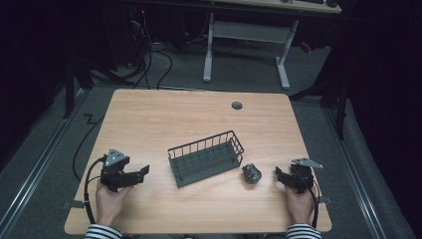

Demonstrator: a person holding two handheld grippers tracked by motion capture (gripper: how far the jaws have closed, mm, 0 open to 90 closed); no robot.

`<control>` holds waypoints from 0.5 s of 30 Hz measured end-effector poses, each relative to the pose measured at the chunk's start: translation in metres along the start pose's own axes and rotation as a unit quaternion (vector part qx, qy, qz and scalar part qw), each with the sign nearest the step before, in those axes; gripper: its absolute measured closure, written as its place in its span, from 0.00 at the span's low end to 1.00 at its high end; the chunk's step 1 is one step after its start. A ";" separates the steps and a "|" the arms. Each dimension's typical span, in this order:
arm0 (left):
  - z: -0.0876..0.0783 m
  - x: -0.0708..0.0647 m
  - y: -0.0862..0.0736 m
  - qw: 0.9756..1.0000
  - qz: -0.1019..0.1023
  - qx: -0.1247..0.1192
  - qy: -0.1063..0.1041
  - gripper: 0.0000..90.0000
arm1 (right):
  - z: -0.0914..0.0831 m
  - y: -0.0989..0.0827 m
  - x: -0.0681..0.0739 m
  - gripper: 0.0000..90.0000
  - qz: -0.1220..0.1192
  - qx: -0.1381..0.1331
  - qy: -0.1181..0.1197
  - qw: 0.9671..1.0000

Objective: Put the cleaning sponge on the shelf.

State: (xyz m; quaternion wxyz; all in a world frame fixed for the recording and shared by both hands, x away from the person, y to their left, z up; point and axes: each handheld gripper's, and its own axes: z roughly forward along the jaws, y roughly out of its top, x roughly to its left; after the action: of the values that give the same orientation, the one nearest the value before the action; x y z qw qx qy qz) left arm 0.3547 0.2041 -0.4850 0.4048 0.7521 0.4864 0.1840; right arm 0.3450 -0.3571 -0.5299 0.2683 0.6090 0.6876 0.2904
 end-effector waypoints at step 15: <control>0.028 0.012 -0.019 0.998 0.003 0.032 0.051 0.22 | 0.000 0.000 0.000 0.39 0.001 0.000 0.001 1.000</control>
State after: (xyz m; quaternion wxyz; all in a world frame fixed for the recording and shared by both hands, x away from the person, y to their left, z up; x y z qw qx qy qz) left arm 0.3677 0.2064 -0.5179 0.3551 0.7555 0.5100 0.2074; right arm 0.3451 -0.3571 -0.5299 0.2672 0.6091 0.6876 0.2913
